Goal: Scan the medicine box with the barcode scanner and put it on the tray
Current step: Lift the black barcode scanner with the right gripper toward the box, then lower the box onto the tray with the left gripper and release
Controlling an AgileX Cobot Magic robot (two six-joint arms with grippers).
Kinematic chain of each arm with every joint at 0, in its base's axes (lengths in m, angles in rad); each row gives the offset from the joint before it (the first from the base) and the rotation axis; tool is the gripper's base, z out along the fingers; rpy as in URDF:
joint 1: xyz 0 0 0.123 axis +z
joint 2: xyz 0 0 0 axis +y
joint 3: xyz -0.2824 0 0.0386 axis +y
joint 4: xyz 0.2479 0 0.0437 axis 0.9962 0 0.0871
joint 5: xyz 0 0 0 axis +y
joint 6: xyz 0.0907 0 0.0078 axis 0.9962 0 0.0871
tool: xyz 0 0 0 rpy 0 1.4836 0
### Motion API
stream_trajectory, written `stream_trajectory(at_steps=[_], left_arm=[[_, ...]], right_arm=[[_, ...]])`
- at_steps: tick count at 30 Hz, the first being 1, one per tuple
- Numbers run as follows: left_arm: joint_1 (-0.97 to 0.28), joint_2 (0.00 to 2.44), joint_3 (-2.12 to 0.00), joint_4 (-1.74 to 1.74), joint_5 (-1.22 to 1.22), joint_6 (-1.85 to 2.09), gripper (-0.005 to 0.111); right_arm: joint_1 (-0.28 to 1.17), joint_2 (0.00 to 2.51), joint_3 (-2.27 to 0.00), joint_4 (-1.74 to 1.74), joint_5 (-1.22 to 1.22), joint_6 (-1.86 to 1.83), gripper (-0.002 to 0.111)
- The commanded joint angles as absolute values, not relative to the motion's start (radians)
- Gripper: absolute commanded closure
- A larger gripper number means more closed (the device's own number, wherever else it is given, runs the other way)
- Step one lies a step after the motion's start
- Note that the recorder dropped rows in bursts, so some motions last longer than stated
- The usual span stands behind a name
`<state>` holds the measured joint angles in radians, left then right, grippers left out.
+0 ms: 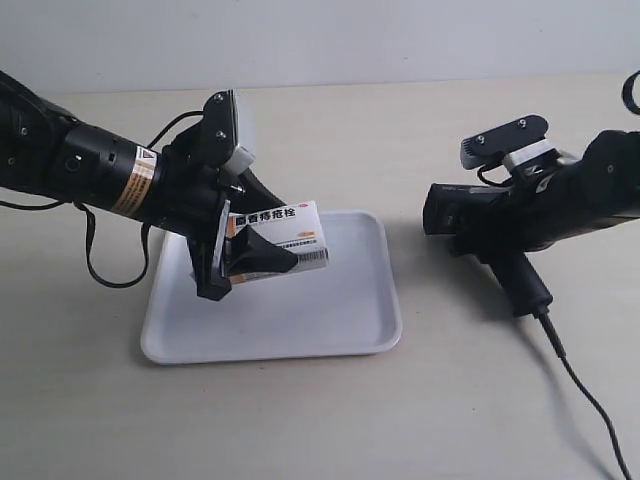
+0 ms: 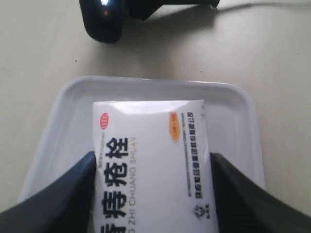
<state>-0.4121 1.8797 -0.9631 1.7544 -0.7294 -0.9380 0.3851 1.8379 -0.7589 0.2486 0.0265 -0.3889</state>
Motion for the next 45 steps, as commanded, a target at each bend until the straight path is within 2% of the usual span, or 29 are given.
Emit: stream_trajectory(at_steps=[1,9,28,42,45], left_arm=[[-0.413,1.879,-0.953,1.744,-0.714,-0.944,0.107],[-0.407,1.879,-0.953,1.744,-0.760,-0.919,0.107],[-0.407,1.881,-0.953,1.744,-0.867,-0.893,0.107],[-0.373,1.922,-0.957,1.744,-0.851,-0.943,0.107],[-0.359,1.932,-0.957,1.744,-0.856,-0.950,0.107]], right_arm=[[0.383,1.688,-0.765,0.220,0.173,-0.445,0.108],[0.383,1.506,-0.701,0.168,0.259,-0.445,0.108],[0.383,1.586,-0.586,0.113,0.000,-0.462,0.108],[0.383,1.456,-0.586,0.115,0.105,-0.468,0.108],[0.383,1.485,-0.586,0.124,0.062,-0.425,0.108]])
